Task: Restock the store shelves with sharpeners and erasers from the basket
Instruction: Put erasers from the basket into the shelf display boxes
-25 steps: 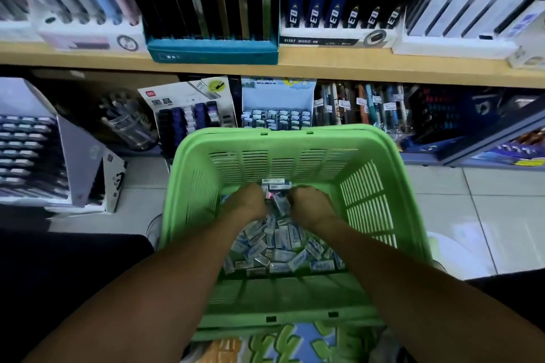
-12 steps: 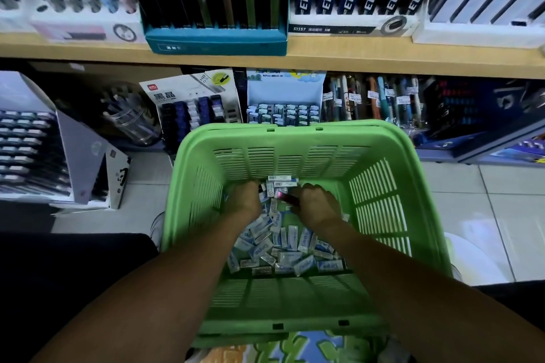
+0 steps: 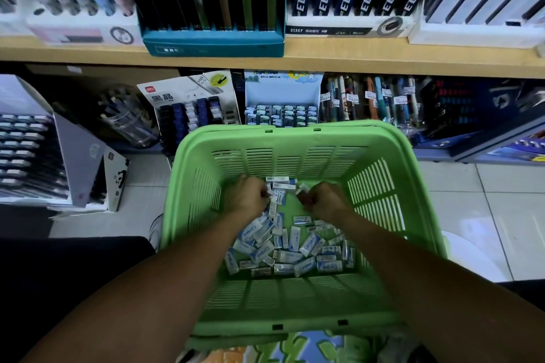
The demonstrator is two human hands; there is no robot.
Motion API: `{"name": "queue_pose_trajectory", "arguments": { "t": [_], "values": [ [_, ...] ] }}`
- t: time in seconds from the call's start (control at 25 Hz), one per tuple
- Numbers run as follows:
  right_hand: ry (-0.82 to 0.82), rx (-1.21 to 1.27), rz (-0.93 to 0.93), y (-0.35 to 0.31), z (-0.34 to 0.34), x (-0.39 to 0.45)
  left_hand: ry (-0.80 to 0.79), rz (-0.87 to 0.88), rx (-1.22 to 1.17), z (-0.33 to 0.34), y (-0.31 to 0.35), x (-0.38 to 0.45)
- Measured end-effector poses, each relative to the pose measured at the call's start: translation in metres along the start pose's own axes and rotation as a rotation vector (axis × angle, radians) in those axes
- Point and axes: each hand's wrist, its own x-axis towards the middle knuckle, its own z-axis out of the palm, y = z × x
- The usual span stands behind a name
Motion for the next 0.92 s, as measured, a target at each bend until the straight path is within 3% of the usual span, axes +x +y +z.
{"name": "queue_pose_trajectory", "arguments": {
  "t": [0.08,0.28,0.4,0.52,0.72,0.92],
  "values": [
    [0.150,0.030,0.061,0.003,-0.004,-0.002,-0.016,-0.009,-0.151,0.002,0.011,0.000],
    [0.069,-0.016,0.046,-0.024,0.009,-0.004,-0.103,-0.223,-0.451,0.006,0.017,0.000],
    [0.153,-0.260,0.020,-0.036,0.015,-0.005,-0.152,-0.328,-0.634,0.004,0.010,0.003],
    [0.167,-0.248,0.062,-0.036,0.015,-0.002,-0.190,-0.359,-0.729,0.003,0.006,0.002],
    [-0.003,0.027,0.064,-0.033,0.008,0.002,-0.229,-0.432,-1.001,0.004,0.006,0.001],
    [-0.209,0.836,0.115,-0.039,-0.010,-0.023,-0.331,-0.433,-1.200,-0.010,0.011,-0.007]
  ]
}}
